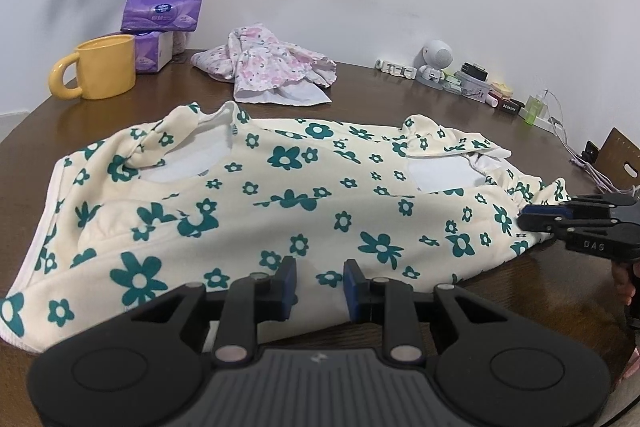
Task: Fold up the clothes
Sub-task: 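Close the right gripper on the shirt fabric beside the lining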
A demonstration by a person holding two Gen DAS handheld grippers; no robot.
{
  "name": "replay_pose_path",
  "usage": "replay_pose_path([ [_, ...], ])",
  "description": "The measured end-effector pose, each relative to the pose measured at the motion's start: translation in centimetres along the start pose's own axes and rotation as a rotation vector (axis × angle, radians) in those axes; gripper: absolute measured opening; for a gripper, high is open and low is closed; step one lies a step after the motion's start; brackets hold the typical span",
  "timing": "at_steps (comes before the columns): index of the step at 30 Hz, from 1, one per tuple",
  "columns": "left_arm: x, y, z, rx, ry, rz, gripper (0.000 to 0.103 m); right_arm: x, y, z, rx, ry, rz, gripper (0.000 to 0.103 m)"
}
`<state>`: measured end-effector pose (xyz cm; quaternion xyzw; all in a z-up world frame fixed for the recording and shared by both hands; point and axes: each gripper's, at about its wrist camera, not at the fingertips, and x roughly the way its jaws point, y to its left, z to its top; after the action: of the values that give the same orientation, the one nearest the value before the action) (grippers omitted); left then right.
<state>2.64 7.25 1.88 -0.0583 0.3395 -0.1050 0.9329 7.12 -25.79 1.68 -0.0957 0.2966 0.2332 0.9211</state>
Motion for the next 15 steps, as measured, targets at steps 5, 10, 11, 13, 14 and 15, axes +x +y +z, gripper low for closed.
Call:
replay_pose_path([
  [5, -0.1, 0.3, 0.6, -0.027, 0.004, -0.003, 0.027, -0.7, -2.0, -0.1, 0.071, -0.022, -0.026, 0.015],
  [10, -0.4, 0.5, 2.2, -0.025, -0.066, 0.037, 0.029, -0.4, -2.3, 1.3, 0.137, -0.073, -0.009, 0.016],
  [11, -0.2, 0.6, 2.5, -0.03, -0.072, 0.047, 0.029, -0.2, -2.2, 1.7, 0.141, -0.078, -0.011, 0.016],
  [13, 0.3, 1.1, 2.8, -0.037, -0.067, 0.071, 0.029, 0.7, -2.0, 2.1, 0.141, -0.074, -0.018, 0.016],
  [14, 0.6, 1.4, 2.9, -0.042, -0.061, 0.082, 0.029, 1.2, -1.9, 2.4, 0.141, -0.07, -0.021, 0.016],
  [15, 1.0, 1.7, 2.8, -0.054, -0.051, 0.091, 0.029, 1.6, -1.9, 2.5, 0.141, -0.068, -0.021, 0.016],
])
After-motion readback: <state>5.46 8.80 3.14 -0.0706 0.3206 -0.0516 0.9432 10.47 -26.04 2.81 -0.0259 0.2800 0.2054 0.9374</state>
